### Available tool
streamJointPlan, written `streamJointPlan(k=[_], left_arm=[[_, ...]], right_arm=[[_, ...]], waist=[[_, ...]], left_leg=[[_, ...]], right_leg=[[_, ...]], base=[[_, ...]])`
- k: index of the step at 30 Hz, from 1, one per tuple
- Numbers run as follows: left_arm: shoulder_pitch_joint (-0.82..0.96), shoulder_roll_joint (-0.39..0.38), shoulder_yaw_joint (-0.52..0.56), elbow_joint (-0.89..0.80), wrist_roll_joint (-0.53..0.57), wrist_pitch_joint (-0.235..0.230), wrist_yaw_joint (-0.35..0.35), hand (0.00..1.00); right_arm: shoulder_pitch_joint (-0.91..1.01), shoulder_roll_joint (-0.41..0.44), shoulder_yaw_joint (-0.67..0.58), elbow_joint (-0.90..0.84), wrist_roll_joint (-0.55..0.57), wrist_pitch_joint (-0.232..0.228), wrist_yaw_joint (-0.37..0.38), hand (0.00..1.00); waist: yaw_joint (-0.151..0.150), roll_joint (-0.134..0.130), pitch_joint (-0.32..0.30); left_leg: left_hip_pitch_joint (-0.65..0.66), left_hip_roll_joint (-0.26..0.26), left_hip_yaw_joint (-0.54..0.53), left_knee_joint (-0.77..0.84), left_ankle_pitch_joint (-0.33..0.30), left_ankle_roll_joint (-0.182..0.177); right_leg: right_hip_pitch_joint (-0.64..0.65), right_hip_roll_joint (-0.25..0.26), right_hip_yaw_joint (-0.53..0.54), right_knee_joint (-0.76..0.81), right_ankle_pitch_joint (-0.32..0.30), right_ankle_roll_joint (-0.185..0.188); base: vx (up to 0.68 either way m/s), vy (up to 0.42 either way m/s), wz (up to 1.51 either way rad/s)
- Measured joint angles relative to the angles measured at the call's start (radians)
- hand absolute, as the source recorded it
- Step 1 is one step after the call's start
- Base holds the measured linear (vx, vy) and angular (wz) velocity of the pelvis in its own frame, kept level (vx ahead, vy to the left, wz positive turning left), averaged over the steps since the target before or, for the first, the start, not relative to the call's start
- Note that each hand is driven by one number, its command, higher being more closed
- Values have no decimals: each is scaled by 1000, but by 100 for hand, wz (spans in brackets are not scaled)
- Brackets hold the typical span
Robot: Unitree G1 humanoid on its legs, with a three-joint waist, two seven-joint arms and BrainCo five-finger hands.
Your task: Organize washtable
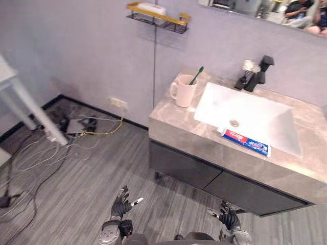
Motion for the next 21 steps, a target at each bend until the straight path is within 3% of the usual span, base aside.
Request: streamJointPlan(k=[1, 2, 3, 4, 5, 7, 9, 10, 12, 13, 14, 16, 17, 18, 19, 20, 21], left_arm=[[-7, 1, 1, 11, 0, 0, 1, 0], [-28, -5, 0, 31, 0, 0, 1, 0], [-35, -4, 0, 41, 0, 0, 1, 0], [-39, 6, 5, 61, 0, -1, 5, 0], [-36, 29, 7, 73, 0, -1, 5, 0], [-36, 24, 8, 87, 0, 0, 10, 0], [-48, 5, 5, 96, 0, -1, 18, 0], [-52, -2, 6, 97, 0, -2, 18, 0], [-42, -6, 11, 96, 0, -2, 20, 0], [-42, -6, 11, 96, -1, -2, 20, 0], [-31, -6, 12, 96, -3, -2, 20, 0], [-19, -14, 8, 97, -10, -2, 19, 0], [-21, -18, 8, 96, -10, -2, 19, 0], [-25, -27, 7, 97, -10, -1, 20, 0], [-25, -29, 7, 97, -9, -2, 20, 0], [-25, -32, 7, 96, -10, -2, 20, 0], [-25, -32, 7, 106, -10, -4, 22, 0]], right_arm=[[-11, -7, 5, 16, -5, 0, 0, 0], [-38, -19, 7, 38, -12, 0, 0, 0], [-44, -23, 7, 44, -14, 0, 0, 0], [-48, -27, 16, 55, -17, 0, 0, 0], [-44, -33, 24, 65, -19, 0, 1, 0], [-53, -62, 23, 84, -21, 2, 0, 0], [-71, -85, 15, 92, -21, 3, 0, 0], [-78, -93, 15, 104, -21, 5, 0, 0], [-68, -91, 21, 104, -20, 6, 1, 0], [-65, -91, 22, 104, -20, 6, 0, 0], [-58, -91, 30, 105, -18, 6, -1, 0], [-70, -92, 32, 104, -8, 5, -3, 0], [-75, -93, 29, 105, -8, 5, -4, 0], [-89, -97, -5, 108, -7, 5, -4, 0], [-91, -97, -7, 110, -7, 5, -5, 0], [-92, -99, -8, 111, -7, 5, -5, 0], [-96, -98, -12, 120, -8, 3, -6, 0]], waist=[[-3, 9, 6], [-6, 44, 25], [-6, 50, 29], [-2, 52, 33], [-1, 21, 30], [1, 53, 27], [-3, 68, 34], [-2, 71, 32], [1, 77, 39], [2, 77, 40], [7, 67, 45], [15, 58, 45], [15, 58, 46], [27, 59, 47], [31, 59, 47], [30, 62, 46], [31, 73, 45]], left_leg=[[9, 7, 9, -8, 0, 0], [27, 29, 27, -24, 0, 0], [35, 41, 29, -25, 0, -1], [47, 47, 32, -24, 3, -8], [71, 32, 32, -26, -1, -23], [86, 61, 27, -42, 5, -52], [95, 69, 25, -46, 27, -76], [80, 77, 20, -3, 35, -91], [-3, 124, -46, 264, 60, -94], [-15, 131, -57, 304, 72, -91], [-71, 152, -92, 458, 128, -87], [-150, 143, -109, 518, 69, -64], [-174, 132, -109, 500, 48, -60], [-203, 76, -138, 350, 17, -55], [-200, 56, -154, 274, 19, -57], [-197, 38, -179, 189, 25, -61], [-171, 14, -202, 71, 80, -41]], right_leg=[[-19, -1, 0, 39, 4, 5], [-63, 0, -10, 82, -27, 10], [-70, 6, -17, 50, -32, 9], [-76, 9, -18, -54, 28, 0], [-69, 2, -4, -130, 160, -20], [-55, 40, 6, -140, 159, -27], [-56, 52, 12, -150, 149, -31], [-50, 59, 18, -155, 141, -34], [41, 100, 24, -222, 135, -40], [56, 105, 25, -233, 135, -40], [110, 118, 34, -279, 133, -45], [140, 118, 60, -302, 126, -56], [140, 116, 68, -307, 126, -56], [137, 100, 97, -307, 138, -40], [139, 96, 109, -307, 140, -37], [140, 95, 119, -309, 141, -32], [145, 96, 148, -319, 142, -5]], base=[[115, -1, -46], [75, -15, -40], [116, -58, -43], [179, -106, -32], [203, -102, -35], [181, -100, -35], [161, -112, -24], [162, -114, -17], [170, -122, -12], [114, -83, -11], [113, -64, -17], [165, -51, -30], [180, 48, -53], [139, 83, -50], [135, 106, -51], [104, 169, -47], [106, 163, -38]])
